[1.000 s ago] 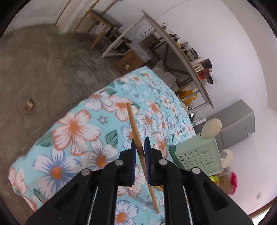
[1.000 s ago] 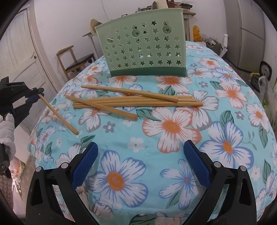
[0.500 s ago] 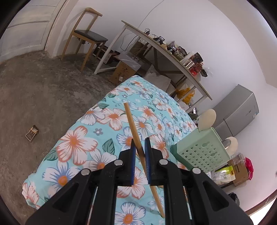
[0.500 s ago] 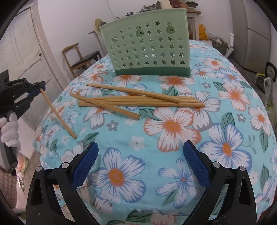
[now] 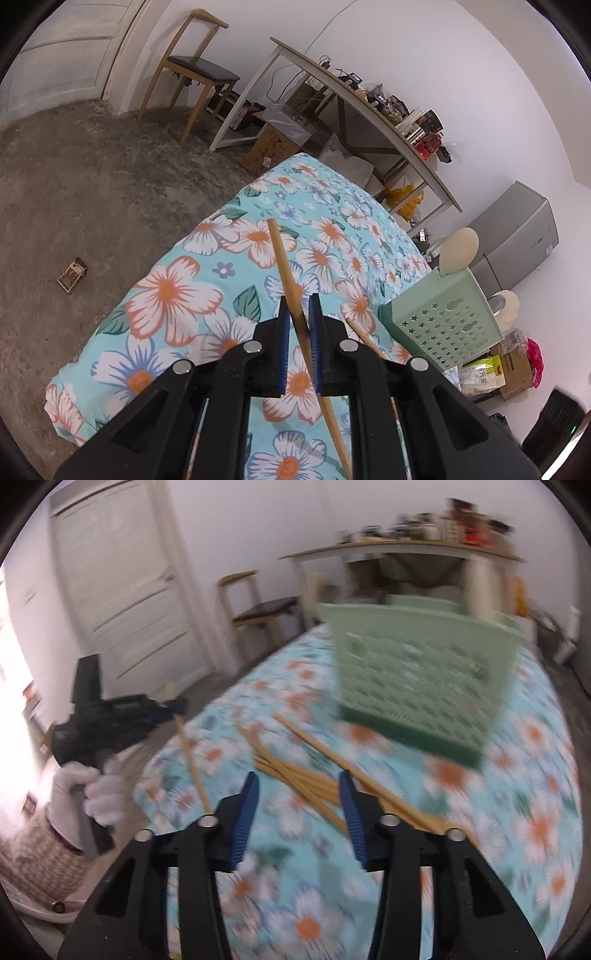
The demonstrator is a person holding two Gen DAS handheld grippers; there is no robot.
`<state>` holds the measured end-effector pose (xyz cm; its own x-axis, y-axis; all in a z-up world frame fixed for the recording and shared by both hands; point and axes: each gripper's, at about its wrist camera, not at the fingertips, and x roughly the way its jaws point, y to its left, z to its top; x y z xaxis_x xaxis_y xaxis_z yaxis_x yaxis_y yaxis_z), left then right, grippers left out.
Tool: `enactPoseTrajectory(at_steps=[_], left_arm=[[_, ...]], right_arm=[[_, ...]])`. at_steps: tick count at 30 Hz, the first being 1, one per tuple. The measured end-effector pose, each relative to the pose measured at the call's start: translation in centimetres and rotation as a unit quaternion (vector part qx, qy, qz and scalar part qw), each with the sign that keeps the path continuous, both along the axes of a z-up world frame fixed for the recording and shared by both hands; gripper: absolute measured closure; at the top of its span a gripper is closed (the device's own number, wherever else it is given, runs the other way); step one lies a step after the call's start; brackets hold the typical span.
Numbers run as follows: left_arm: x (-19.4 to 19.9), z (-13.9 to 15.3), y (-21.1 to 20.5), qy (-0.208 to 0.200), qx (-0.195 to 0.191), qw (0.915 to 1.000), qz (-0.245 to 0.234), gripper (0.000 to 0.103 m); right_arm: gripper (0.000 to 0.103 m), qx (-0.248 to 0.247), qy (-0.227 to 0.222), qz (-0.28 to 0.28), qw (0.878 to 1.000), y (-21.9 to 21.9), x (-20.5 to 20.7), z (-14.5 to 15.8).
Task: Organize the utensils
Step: 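Reach the right tool to the chopstick pile and grasp one chopstick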
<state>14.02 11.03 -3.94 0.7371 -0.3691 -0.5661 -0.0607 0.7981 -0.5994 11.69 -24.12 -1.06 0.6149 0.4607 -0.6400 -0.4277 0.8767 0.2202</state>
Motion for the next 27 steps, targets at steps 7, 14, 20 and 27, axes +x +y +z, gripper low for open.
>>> enactPoseTrajectory(at_steps=[7, 14, 20, 27], left_arm=[[0.5, -0.6, 0.2, 0.005, -0.009, 0.9999, -0.003, 0.094], [0.9, -1.2, 0.6, 0.011, -0.022, 0.9997, -0.008, 0.094], [1.0, -1.2, 0.6, 0.012, -0.023, 0.9996, -0.008, 0.094], [1.1, -1.1, 0.3, 0.008, -0.023, 0.9996, -0.01, 0.094]], right_arm=[[0.074, -0.036, 0.042, 0.119, 0.991, 7.0, 6.0, -1.0], [0.076, -0.088, 0.091, 0.175, 0.976, 12.1, 10.5, -4.1], [0.081, -0.132, 0.11, 0.198, 0.965, 14.5, 12.4, -6.2], [0.099, -0.139, 0.096, 0.178, 0.969, 14.6, 13.0, -6.1]])
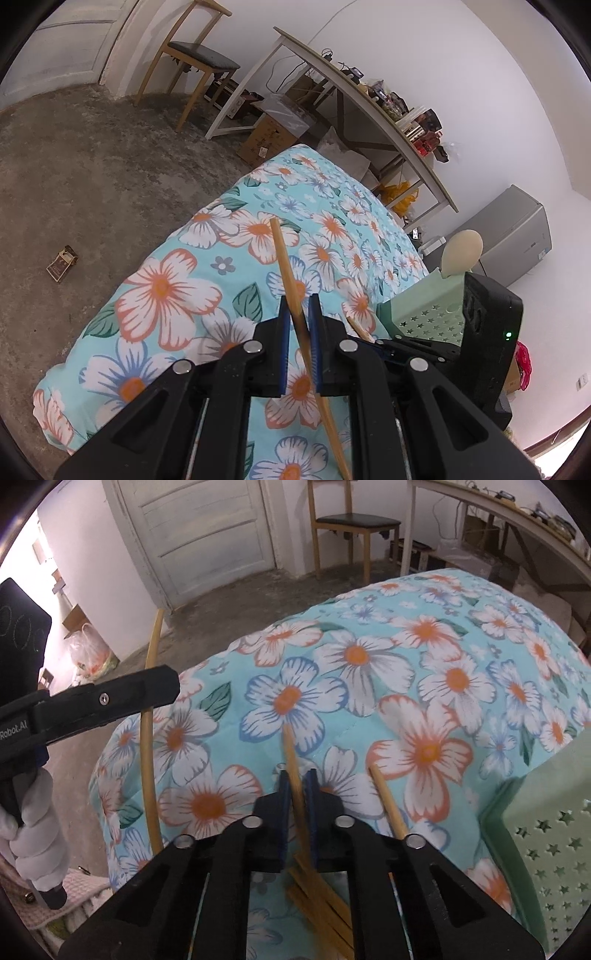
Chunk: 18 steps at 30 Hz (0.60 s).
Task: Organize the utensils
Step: 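Release the chopstick into the holder from the left tool while the right tool follows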
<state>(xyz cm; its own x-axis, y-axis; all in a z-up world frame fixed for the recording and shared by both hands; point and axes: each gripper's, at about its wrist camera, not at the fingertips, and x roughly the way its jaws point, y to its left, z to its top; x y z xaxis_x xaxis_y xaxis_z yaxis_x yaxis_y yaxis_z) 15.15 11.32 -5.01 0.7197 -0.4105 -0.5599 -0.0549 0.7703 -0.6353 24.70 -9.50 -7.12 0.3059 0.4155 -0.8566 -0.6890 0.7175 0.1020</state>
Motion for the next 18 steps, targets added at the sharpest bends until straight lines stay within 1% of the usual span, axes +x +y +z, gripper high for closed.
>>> enactPoseTrajectory(at_steps=[3, 8, 11, 13, 14, 18], left_arm=[[0.0, 0.5, -0.5, -0.008, 0.003, 1.0, -0.003, 0.094], [-0.6, 1.8, -1.0, -0.026, 0.006, 0.9996, -0.009, 0.095], [-0.9, 2.9, -1.3, -0.041, 0.012, 0.999, -0.015, 0.096], [-1.2, 3.8, -1.6, -0.052, 0.017, 0.9983, -0.02, 0.096], [-1.4, 4.2, -1.7, -0.058, 0.02, 0.9979, -0.022, 0.096], [-2.3, 6.2, -2.9, -0.088, 0.038, 0.9947, -0.037, 0.097]], right_arm=[[0.099, 0.018, -0.018, -0.018, 0.999, -1.0, 0.0, 1.7], [0.099, 0.067, -0.067, -0.063, 0.993, -5.0, -1.4, 6.7], [0.099, 0.097, -0.096, -0.097, 0.986, -8.0, -2.9, 9.6], [0.099, 0.114, -0.116, -0.119, 0.98, -10.0, -4.4, 11.2], [0.099, 0.124, -0.129, -0.136, 0.974, -11.4, -5.4, 12.2], [0.099, 0.147, -0.162, -0.183, 0.958, -14.8, -8.5, 14.1]])
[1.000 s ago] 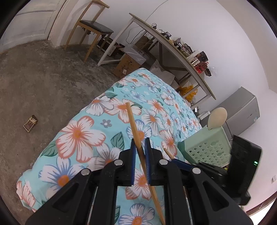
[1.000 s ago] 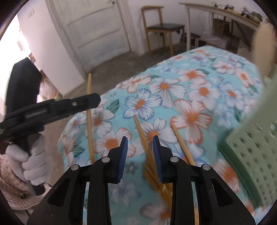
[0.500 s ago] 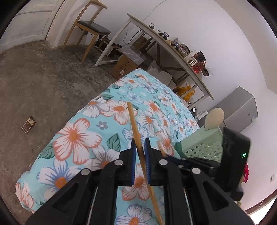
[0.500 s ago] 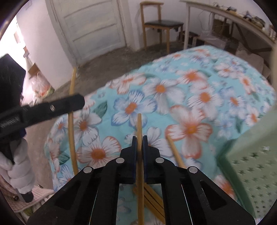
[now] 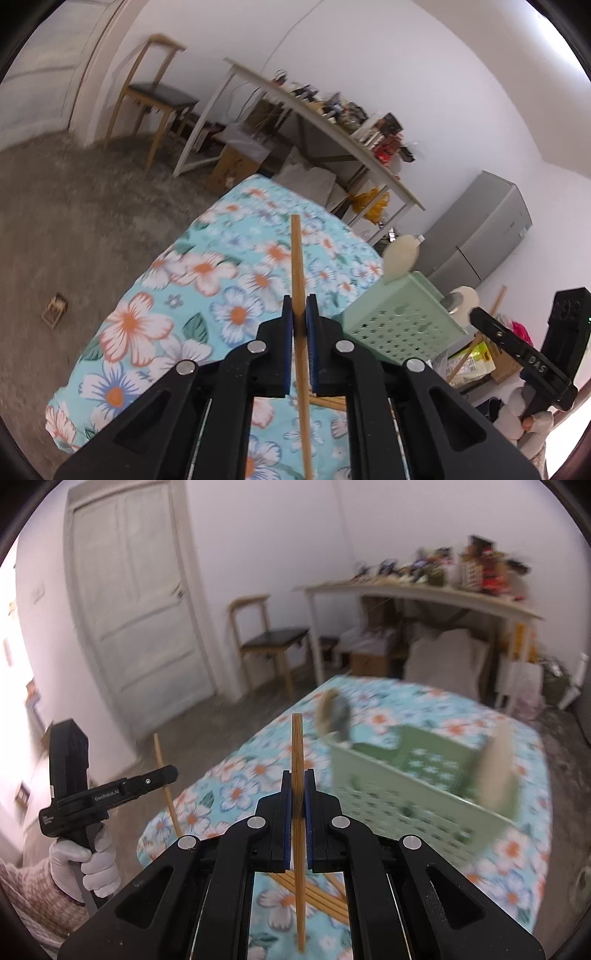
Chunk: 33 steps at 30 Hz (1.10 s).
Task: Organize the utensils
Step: 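Release the chopstick into the holder from the left tool while the right tool follows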
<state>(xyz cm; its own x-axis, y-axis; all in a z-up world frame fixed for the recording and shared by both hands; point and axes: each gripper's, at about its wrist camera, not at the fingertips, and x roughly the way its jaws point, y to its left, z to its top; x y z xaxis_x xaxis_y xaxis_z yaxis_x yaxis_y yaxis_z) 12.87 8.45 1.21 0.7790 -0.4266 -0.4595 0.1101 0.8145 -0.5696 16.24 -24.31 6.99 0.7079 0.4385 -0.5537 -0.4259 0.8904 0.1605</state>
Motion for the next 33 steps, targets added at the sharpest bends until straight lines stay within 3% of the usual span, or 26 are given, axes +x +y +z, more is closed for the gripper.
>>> enactPoseTrajectory(at_steps=[4, 11, 18, 24, 28, 33], left_arm=[[-0.8, 1.8, -1.1, -0.03, 0.027, 0.9992, -0.006, 0.097], [-1.7, 5.9, -3.0, -0.089, 0.043, 0.9945, -0.035, 0.097], [-1.8, 12.0, -5.5, -0.176, 0.049, 0.9814, -0.059, 0.097], [0.0, 17.4, -9.1, -0.251, 0.054, 0.964, -0.071, 0.097], [2.6, 18.9, -11.9, -0.264, 0.05, 0.9597, -0.082, 0.097], [6.1, 18.7, -16.1, -0.262, 0.061, 0.9587, -0.093, 0.097]], right_arm=[[0.099, 0.032, -0.012, -0.04, 0.999, -2.7, -2.5, 0.2], [0.099, 0.087, -0.019, -0.092, 0.992, -6.3, -5.7, -0.3], [0.099, 0.114, -0.029, -0.109, 0.987, -8.2, -7.1, -0.5], [0.099, 0.127, -0.029, -0.112, 0.985, -9.4, -8.0, -0.5], [0.099, 0.135, -0.031, -0.111, 0.984, -9.7, -8.2, -0.5], [0.099, 0.146, -0.03, -0.106, 0.983, -10.1, -8.0, -0.6]])
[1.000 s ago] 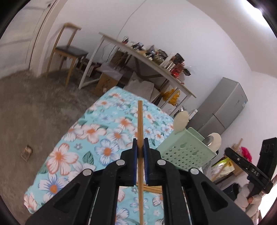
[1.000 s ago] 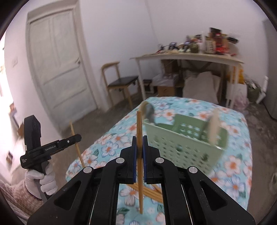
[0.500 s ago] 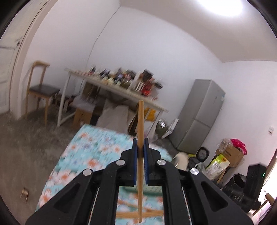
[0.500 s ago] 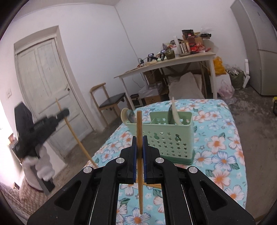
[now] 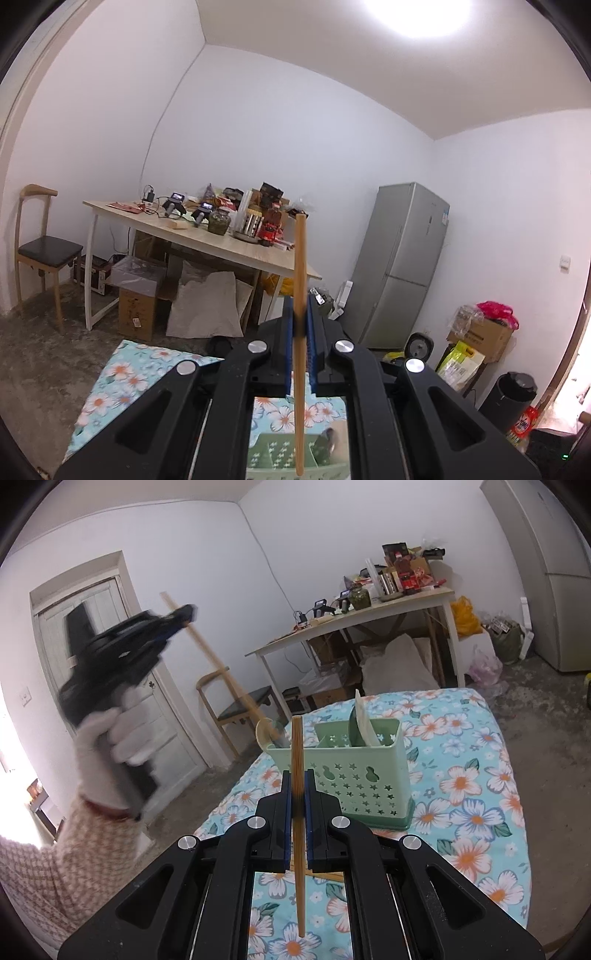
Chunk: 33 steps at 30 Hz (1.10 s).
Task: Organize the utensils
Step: 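Release the chopstick into the holder from the left tool while the right tool follows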
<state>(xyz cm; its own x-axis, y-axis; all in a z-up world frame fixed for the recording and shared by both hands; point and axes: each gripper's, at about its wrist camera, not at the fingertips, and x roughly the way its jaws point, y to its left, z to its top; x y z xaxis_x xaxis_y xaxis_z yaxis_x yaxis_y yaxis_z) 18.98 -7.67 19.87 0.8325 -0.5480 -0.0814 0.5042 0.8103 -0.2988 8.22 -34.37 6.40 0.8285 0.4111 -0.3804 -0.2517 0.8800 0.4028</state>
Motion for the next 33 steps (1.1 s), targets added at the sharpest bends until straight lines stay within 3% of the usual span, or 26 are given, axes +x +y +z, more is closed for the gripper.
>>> enactPoseTrajectory(at_steps=[12, 21, 26, 29, 33], left_arm=[[6.8, -5.4, -6.0, 0.031, 0.046, 0.9984, 0.007, 0.097], [7.3, -9.0, -5.9, 0.071, 0.071, 0.9949, 0.008, 0.096], [6.2, -9.3, -4.5, 0.082, 0.063, 0.9946, 0.011, 0.066], [5.3, -9.2, -4.3, 0.077, 0.075, 0.9941, 0.015, 0.055], [3.7, -8.6, -3.6, 0.065, 0.073, 0.995, 0.018, 0.049]], right_arm=[[0.099, 0.018, 0.009, 0.01, 1.0, -0.9, 0.5, -0.8], [0.099, 0.021, 0.013, 0.01, 1.0, -1.1, 0.5, -0.9], [0.099, 0.023, 0.016, 0.005, 1.0, -1.2, 0.5, -0.9], [0.099, 0.029, 0.019, 0.001, 0.999, -1.4, 0.5, -1.2], [0.099, 0.033, 0.017, -0.001, 0.999, -1.4, 0.4, -1.1]])
